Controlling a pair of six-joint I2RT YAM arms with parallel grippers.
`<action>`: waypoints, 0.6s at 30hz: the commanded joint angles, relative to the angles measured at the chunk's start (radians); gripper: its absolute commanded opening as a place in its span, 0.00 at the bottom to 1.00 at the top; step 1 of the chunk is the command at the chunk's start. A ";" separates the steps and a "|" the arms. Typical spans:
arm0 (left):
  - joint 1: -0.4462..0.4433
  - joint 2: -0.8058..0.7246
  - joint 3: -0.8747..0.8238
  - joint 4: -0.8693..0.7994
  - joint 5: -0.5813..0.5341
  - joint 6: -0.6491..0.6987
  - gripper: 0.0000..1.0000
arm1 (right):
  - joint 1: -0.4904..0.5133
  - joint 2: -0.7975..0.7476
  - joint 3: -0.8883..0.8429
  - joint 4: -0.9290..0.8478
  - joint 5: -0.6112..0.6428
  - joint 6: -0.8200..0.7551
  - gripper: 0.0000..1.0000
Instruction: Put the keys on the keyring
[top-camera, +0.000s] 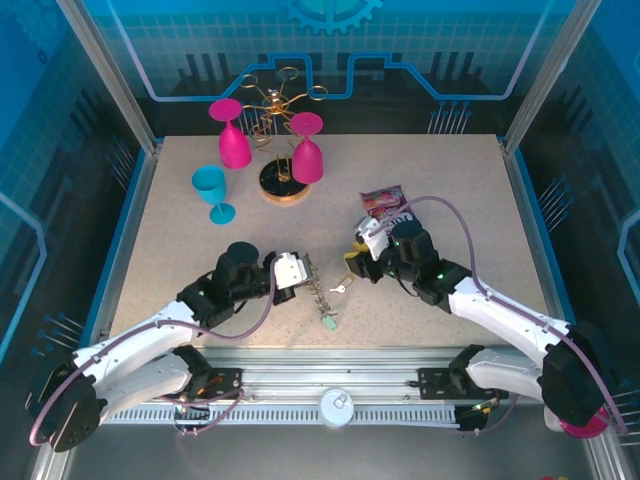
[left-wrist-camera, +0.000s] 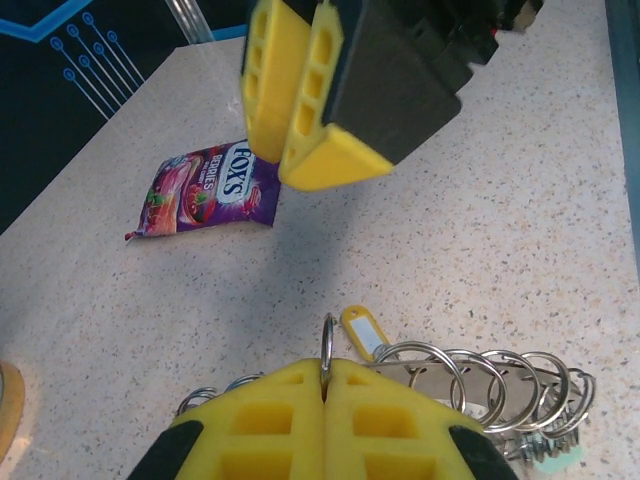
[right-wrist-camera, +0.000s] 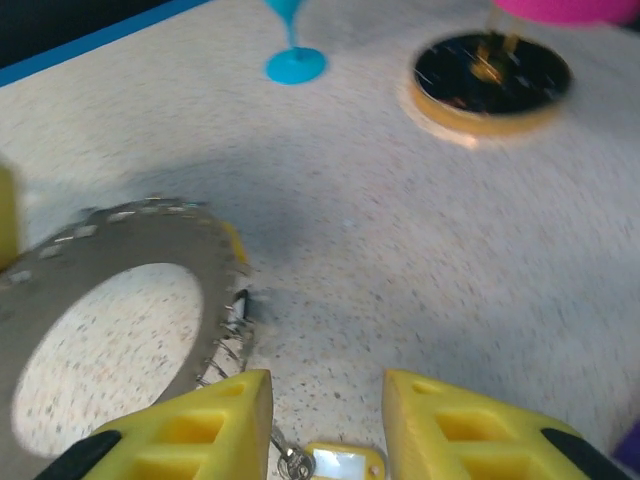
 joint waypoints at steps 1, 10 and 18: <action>0.003 -0.039 0.002 0.005 -0.011 -0.065 0.00 | 0.010 0.038 0.031 -0.104 0.153 0.270 0.31; 0.002 -0.097 0.011 -0.131 -0.070 -0.055 0.00 | 0.056 0.305 0.246 -0.457 0.154 0.547 0.31; 0.001 -0.136 -0.012 -0.140 -0.066 0.003 0.00 | 0.144 0.522 0.393 -0.588 0.172 0.596 0.36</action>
